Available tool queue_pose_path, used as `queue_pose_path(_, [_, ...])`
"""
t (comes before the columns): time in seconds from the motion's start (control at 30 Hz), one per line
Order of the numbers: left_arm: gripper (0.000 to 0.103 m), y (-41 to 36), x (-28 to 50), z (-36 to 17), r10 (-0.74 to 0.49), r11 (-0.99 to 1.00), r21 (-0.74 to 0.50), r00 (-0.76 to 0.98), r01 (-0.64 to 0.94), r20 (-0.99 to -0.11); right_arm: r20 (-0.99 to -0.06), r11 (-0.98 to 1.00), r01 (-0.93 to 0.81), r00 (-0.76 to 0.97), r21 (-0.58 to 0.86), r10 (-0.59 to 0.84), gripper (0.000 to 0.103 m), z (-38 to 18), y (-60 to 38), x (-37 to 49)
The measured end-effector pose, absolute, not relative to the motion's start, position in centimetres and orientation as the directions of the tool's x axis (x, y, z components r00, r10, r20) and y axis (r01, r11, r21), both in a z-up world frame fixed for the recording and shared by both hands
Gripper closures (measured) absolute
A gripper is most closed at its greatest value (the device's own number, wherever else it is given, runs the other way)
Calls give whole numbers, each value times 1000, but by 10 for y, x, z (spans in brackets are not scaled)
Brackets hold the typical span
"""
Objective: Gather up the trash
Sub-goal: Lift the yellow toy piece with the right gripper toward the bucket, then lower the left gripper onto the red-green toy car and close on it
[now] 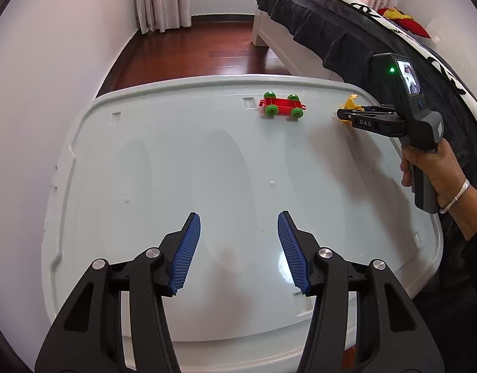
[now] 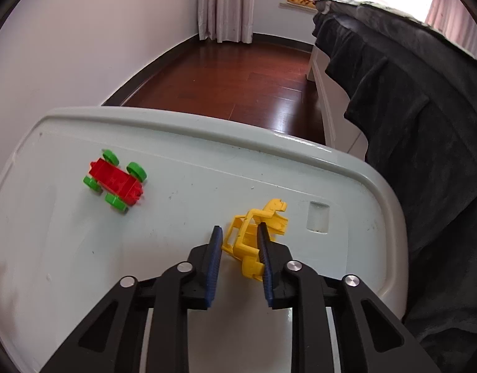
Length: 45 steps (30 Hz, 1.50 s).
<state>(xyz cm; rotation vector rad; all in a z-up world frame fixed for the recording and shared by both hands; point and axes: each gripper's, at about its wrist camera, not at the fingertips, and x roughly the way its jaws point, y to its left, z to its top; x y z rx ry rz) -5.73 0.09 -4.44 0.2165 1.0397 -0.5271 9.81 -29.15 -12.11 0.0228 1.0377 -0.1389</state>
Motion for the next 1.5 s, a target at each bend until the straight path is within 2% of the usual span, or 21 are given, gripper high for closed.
queue_pose_path(0.37, [51, 0, -54, -44, -310, 856, -64, 409, 514, -858, -829, 997, 78, 558, -8, -50, 91, -92, -282, 68])
queue_pose_path(0.57, [51, -3, -41, -39, -349, 843, -104, 390, 527, -852, -784, 995, -30, 614, 92, 91, 91, -42, -248, 2])
queue_pose_path(0.67, [51, -18, -29, -32, -407, 786, -123, 357, 606, -841, -774, 986, -88, 612, 139, 163, 91, -27, -220, -48])
queue_pose_path(0.77, [47, -44, -19, -25, -442, 688, -75, 335, 721, -832, -776, 970, -129, 582, 208, 244, 91, -28, -194, -93])
queue_pose_path(0.8, [40, -53, -13, -23, -440, 658, -38, 343, 752, -830, -776, 961, -143, 567, 236, 275, 91, -31, -186, -105])
queue_pose_path(0.83, [38, -61, -9, -23, -437, 636, -19, 339, 772, -833, -778, 956, -153, 555, 251, 293, 91, -34, -180, -112])
queue_pose_path(1.1, [38, -118, 40, -49, -402, 467, 21, 233, 884, -885, -764, 907, -214, 489, 362, 421, 91, -53, -157, -129])
queue_pose_path(1.3, [38, -148, 58, -72, -351, 340, 44, 170, 940, -921, -753, 881, -234, 457, 411, 473, 90, -59, -153, -127])
queue_pose_path(1.5, [38, -168, 65, -72, -345, 238, 54, 136, 970, -929, -748, 859, -247, 422, 448, 512, 90, -68, -146, -125])
